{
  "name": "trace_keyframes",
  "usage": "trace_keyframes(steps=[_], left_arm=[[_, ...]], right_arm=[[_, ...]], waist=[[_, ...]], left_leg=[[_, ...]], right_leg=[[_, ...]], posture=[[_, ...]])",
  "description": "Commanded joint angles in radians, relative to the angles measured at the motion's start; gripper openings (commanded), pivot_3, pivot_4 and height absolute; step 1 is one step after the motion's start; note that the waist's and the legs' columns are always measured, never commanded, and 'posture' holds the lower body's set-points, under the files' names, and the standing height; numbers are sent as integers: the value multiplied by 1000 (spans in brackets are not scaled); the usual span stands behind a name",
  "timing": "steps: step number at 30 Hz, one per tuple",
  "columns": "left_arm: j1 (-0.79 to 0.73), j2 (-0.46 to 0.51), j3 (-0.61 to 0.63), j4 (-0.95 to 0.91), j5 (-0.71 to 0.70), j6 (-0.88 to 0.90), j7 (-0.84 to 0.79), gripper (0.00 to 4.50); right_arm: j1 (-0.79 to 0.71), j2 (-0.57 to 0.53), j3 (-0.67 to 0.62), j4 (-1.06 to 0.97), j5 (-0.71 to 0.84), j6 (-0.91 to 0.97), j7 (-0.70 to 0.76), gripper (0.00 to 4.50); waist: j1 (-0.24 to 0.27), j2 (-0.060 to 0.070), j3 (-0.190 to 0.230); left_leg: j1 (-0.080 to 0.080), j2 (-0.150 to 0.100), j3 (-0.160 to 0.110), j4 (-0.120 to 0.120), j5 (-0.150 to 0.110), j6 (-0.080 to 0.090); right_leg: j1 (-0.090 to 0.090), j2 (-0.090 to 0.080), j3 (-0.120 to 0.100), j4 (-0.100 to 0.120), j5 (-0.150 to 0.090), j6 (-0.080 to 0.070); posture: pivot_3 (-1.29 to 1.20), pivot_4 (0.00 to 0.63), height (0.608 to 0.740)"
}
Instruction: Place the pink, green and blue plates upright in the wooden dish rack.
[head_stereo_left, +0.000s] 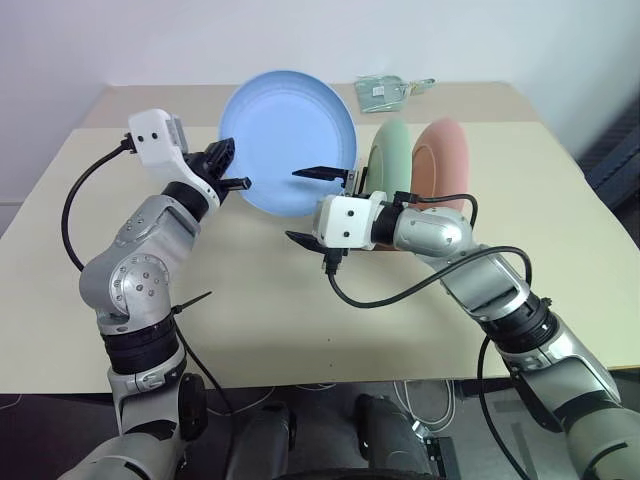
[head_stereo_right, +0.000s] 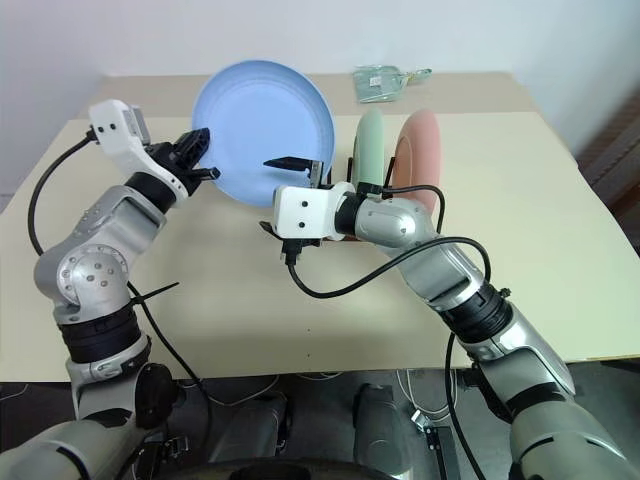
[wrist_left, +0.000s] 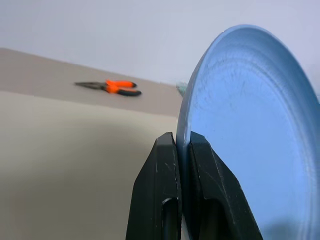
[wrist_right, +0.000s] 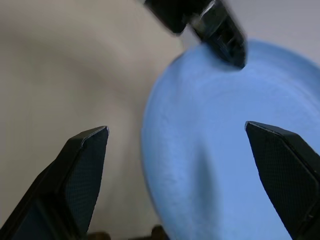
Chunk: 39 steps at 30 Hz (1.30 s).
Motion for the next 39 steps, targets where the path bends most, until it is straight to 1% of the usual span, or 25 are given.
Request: trace_keyframes(steps=[1,4,8,9,11,12,14,15,16,18,19,22,24,25,28,32,36,39], left_arm=[[7,10,11,-96,-50,22,9,0],[4,3,48,-107,-92,38,36,0],[5,7,71,-107,-125,36,46,0],[1,-2,89,-105,-140,19,47,340],[-32,-37,172,-73,-180,-54,85,1078],[-54,-50,220,-48,-199,-98,111,1518],[-79,-53,277,-10,-209,-167,151,2586],[-73,-23,289,22,-160,-209,152,3054],[-53,21,283,54,-91,-250,141,3054],[38,131,202,94,68,-334,69,3054],[78,163,163,104,107,-360,34,3054],[246,230,-13,100,214,-448,-130,3054],[337,259,-133,82,277,-494,-221,3054],[374,266,-184,72,300,-521,-265,3054],[463,262,-297,42,320,-573,-374,3054],[510,265,-388,6,338,-582,-462,3054],[520,260,-416,-11,341,-572,-506,3054],[521,256,-427,-1,359,-574,-520,3054]], right_arm=[[-29,15,14,87,-98,-113,-17,3588],[-13,25,5,110,-128,-151,-16,2152],[1,35,-7,113,-184,-190,-46,63],[3,39,-13,112,-191,-196,-53,18],[3,52,-28,102,-191,-216,-65,0],[2,63,-36,95,-185,-223,-68,0],[3,82,-53,81,-170,-230,-70,0],[4,105,-73,63,-134,-219,-65,0],[4,131,-96,43,-91,-205,-59,0],[9,197,-165,-19,58,-132,-36,0],[13,225,-196,-48,127,-88,-26,0],[26,313,-319,-174,418,182,-31,0],[31,362,-400,-246,601,364,-84,0],[34,383,-435,-273,667,430,-119,0],[52,461,-543,-323,860,614,-294,0],[97,494,-603,-360,972,737,-444,0],[122,529,-650,-350,1066,803,-566,0],[127,541,-661,-334,1088,817,-620,0]], waist=[[2,0,0],[4,0,0],[5,0,0],[5,0,0],[6,0,0],[6,-1,0],[5,-1,0],[4,-1,0],[1,-1,0],[-4,-1,0],[-4,0,0],[10,-1,-1],[15,-1,-1],[17,-1,-1],[16,-1,-1],[6,1,0],[-2,3,0],[0,3,-1]], left_leg=[[0,0,0,0,0,0],[0,0,0,-1,1,-1],[0,0,0,-1,1,-1],[0,0,0,-1,1,-1],[0,0,0,-1,1,-1],[0,0,0,-1,1,-2],[0,0,-1,-1,1,-2],[0,0,-1,-1,1,-3],[1,0,0,-3,2,-3],[3,0,0,-8,6,-9],[5,1,1,-11,6,-10],[3,1,0,-12,6,-9],[1,0,-3,-11,4,-6],[0,0,-3,-10,4,-6],[0,1,-3,-11,4,-6],[0,2,-3,-13,4,-6],[0,3,-1,-14,5,-6],[0,3,-1,-14,5,-6]], right_leg=[[0,0,0,0,0,0],[0,0,0,0,0,0],[0,0,0,0,0,0],[0,0,0,0,0,0],[0,0,0,0,0,0],[0,0,0,0,0,0],[0,0,0,0,0,-1],[0,0,0,0,0,-1],[0,0,0,0,1,-1],[-1,0,2,-1,1,-1],[-2,2,3,-1,1,-2],[-3,2,3,0,1,-2],[-2,2,2,-1,1,-3],[-2,2,3,-1,1,-3],[-3,2,3,-1,1,-9],[-9,4,3,2,0,-11],[-11,4,4,3,0,-10],[-11,5,4,3,1,-10]], posture=[[0,150,740],[0,150,740],[0,150,740],[0,150,740],[0,150,740],[0,150,740],[0,150,740],[0,150,740],[0,150,740],[0,150,740],[0,150,740],[0,150,740],[0,150,740],[0,150,740],[0,150,740],[0,150,740],[0,150,740],[0,150,740]])
